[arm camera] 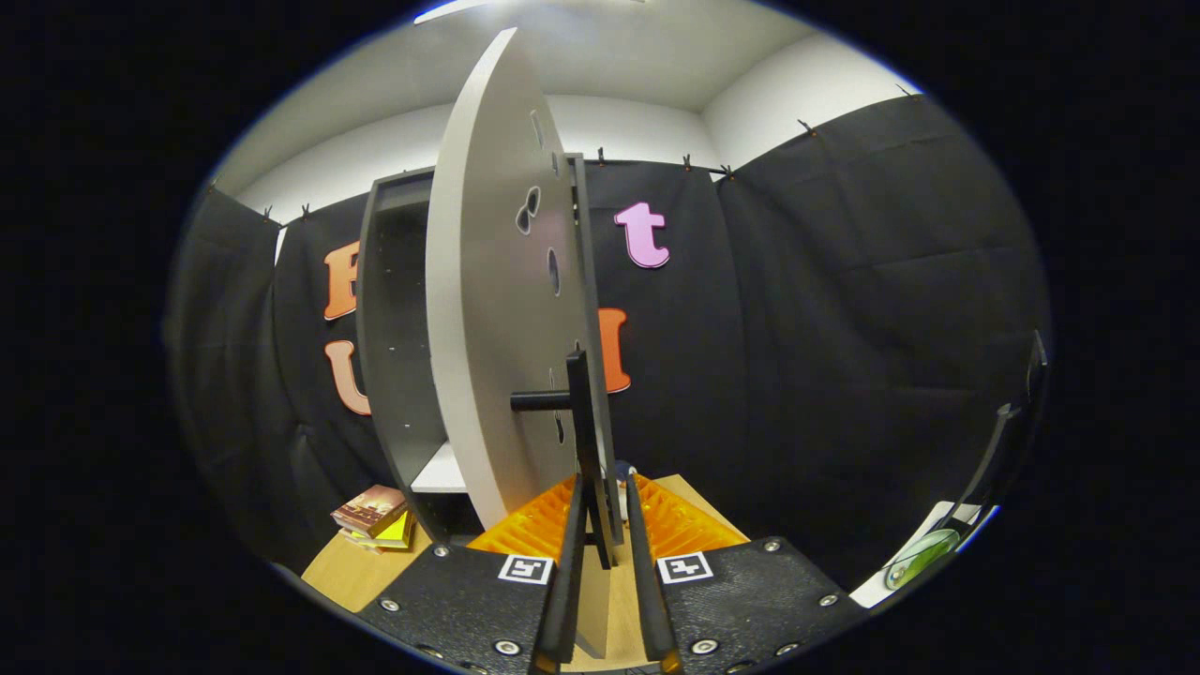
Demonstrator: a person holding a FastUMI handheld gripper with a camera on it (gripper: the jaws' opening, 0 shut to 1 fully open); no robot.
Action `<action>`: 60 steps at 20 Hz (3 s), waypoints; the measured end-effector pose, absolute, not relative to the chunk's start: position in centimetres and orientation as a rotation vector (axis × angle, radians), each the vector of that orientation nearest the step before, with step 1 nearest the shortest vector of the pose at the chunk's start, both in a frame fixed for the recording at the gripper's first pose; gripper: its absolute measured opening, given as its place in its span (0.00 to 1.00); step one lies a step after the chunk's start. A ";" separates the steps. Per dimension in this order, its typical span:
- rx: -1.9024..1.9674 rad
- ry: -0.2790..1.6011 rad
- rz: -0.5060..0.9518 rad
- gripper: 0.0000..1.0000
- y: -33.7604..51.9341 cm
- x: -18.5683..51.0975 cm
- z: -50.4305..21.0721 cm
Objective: Open the shoe cabinet door, grab the shoes and put them into the shoe cabinet, then close the shoe cabinet door.
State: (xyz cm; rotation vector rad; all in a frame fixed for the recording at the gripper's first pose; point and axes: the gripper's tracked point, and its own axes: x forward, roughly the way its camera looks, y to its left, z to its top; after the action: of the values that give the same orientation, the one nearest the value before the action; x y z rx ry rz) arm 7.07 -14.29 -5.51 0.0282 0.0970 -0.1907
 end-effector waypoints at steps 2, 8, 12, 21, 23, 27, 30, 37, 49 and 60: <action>0.041 0.083 -0.206 0.22 -16.3 7.0 -5.2; -0.009 0.092 -0.193 0.23 -17.3 6.3 -5.2; 0.011 0.089 -0.221 0.24 -18.2 5.2 -4.9; 0.000 0.046 -0.253 0.28 -17.4 2.3 -2.2; -0.003 0.037 -0.231 0.29 -15.7 1.9 -1.5; -0.012 0.010 -0.153 0.29 -10.8 2.5 -0.1; -0.018 -0.007 -0.078 0.31 -6.7 3.3 0.8; -0.023 -0.014 0.024 0.59 0.6 5.1 1.2; -0.048 0.031 0.012 0.90 3.7 6.5 0.0; -0.080 0.293 0.006 0.90 3.8 9.4 -13.4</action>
State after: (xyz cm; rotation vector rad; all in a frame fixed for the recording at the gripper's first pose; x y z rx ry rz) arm 9.41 3.84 -13.37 -0.0797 0.2930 0.0061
